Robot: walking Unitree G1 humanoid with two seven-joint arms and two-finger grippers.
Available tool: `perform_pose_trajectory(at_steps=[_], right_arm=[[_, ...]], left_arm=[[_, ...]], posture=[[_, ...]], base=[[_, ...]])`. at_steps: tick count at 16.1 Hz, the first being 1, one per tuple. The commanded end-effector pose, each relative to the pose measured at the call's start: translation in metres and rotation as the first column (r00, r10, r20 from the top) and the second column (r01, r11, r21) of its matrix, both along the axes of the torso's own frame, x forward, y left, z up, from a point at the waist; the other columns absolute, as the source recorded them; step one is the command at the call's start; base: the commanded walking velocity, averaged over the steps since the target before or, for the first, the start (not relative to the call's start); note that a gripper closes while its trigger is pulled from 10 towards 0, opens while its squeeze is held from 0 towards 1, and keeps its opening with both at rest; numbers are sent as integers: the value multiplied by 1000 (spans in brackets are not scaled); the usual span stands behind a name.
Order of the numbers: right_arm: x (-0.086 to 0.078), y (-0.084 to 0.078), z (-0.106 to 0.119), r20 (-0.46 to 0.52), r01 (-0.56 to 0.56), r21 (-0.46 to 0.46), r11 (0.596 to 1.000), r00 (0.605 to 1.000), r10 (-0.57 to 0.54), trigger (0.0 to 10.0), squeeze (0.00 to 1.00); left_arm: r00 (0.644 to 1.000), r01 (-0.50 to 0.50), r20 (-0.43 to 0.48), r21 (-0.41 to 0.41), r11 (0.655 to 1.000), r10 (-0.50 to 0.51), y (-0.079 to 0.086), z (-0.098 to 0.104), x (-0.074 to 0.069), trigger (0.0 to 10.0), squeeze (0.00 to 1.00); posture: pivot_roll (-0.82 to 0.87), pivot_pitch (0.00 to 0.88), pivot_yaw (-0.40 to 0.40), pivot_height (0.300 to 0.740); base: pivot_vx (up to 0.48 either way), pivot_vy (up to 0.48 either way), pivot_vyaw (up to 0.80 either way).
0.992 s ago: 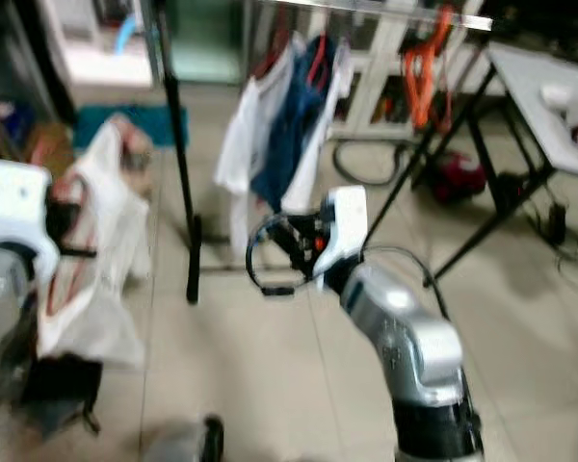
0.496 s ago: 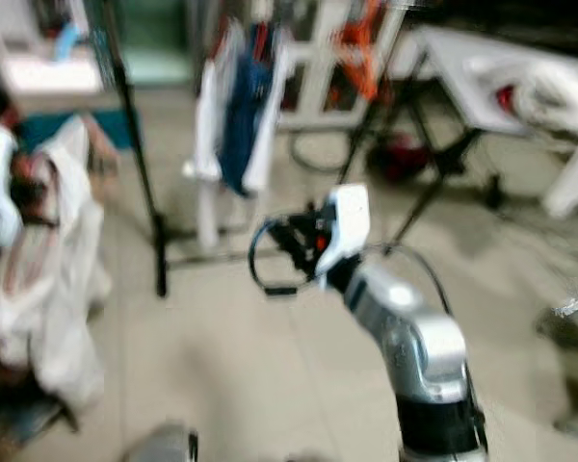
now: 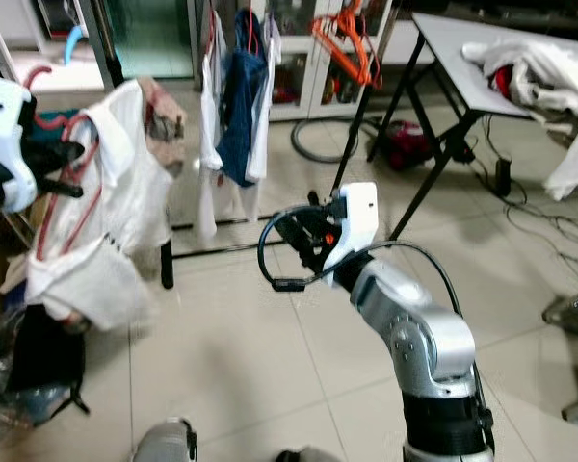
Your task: Hang hanger
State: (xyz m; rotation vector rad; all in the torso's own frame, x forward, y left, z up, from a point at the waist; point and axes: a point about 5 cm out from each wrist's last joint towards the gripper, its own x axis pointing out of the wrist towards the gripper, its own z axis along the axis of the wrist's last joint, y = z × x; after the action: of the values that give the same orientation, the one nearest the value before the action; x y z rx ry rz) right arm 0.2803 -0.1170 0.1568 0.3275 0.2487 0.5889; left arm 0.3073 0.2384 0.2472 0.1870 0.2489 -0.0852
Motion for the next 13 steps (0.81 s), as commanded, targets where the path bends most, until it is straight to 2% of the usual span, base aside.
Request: perform_pose_trajectory(at_steps=[1, 2, 3, 5, 8, 12, 13], right_arm=[[1, -6, 9, 39, 45, -11, 999, 998, -45, 10000, 0], [2, -7, 9, 42, 62, -10, 998, 997, -62, 10000, 0], [1, -5, 8, 37, 68, -1, 998, 997, -68, 10000, 0], [-1, 0, 8, 31, 37, 2, 999, 999, -38, 10000, 0], [-1, 4, 9, 33, 18, 15, 1000, 999, -18, 10000, 0], [2, 7, 15, 64, 13, 0, 1000, 998, -13, 10000, 0], [3, 6, 16, 68, 19, -3, 1000, 998, -19, 10000, 0]], left_arm=[[992, -81, 95, 16, 997, 79, 5, 3, -5, 10000, 0], [990, -110, 95, 15, 994, 109, 6, -2, -7, 10000, 0], [986, -166, 22, 1, 986, 166, 10, -23, -18, 10000, 0], [981, -192, -12, 17, 981, 192, 13, -33, -23, 10000, 0], [971, -235, -30, 30, 972, 236, 20, -36, -23, 10000, 0], [972, -232, -26, 38, 972, 233, 24, -30, -14, 10000, 0], [973, -230, -14, 34, 973, 231, 24, -26, -11, 10000, 0]], posture=[[84, 59, -83, 740], [82, 60, -80, 740], [82, 59, -80, 740], [89, 59, -82, 740], [98, 54, -87, 740], [94, 45, -82, 740], [91, 41, -83, 740]], base=[[0, 0, 0], [0, 0, 0], [0, 0, 0], [131, 0, 0], [274, 0, 0], [294, 0, 0], [319, 0, 800]])
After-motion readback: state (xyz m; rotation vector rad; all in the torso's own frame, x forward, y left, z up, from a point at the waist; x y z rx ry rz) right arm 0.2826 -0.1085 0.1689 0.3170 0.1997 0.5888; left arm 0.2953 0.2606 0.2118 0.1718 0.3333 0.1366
